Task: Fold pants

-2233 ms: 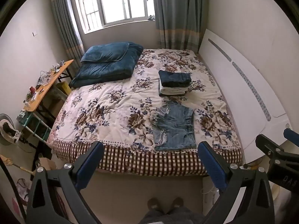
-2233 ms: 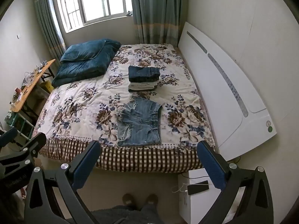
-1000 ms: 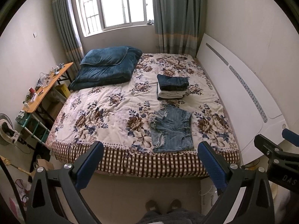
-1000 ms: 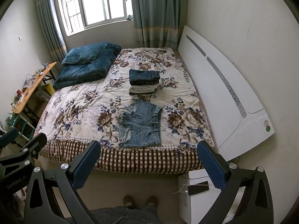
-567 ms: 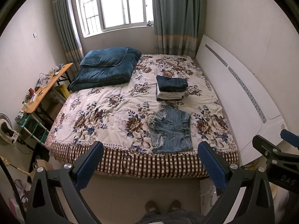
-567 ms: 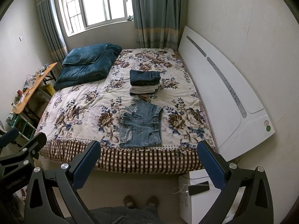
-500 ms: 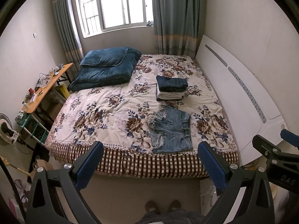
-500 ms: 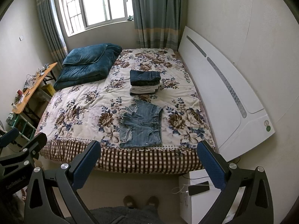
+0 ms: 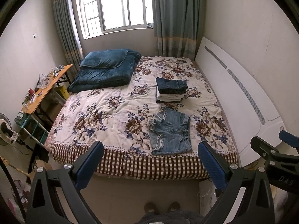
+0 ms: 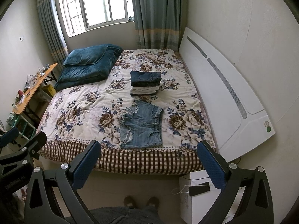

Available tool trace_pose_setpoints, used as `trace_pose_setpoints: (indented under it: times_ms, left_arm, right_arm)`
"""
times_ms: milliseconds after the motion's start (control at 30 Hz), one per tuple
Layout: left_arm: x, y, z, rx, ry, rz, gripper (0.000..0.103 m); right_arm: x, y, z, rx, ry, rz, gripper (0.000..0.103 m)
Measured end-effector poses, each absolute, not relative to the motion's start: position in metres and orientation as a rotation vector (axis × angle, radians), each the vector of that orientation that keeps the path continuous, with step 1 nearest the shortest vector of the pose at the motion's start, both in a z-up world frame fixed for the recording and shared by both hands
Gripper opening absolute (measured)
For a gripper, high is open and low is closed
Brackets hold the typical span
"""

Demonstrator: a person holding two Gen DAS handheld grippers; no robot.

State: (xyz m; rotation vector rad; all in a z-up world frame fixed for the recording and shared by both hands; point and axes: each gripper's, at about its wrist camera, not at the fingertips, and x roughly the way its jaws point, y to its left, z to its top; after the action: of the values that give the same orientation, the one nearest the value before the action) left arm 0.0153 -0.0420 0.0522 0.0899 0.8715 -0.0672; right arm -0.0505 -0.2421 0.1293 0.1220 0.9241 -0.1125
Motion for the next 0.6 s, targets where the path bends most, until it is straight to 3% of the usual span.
trace_pose_setpoints:
  times_ms: [600]
  left_arm:
    - [0.027, -0.052, 0.061, 0.075, 0.837, -0.056, 0.102]
  right_arm:
    - [-0.02, -0.229, 0.149, 0.152, 0.908, -0.078, 0.103]
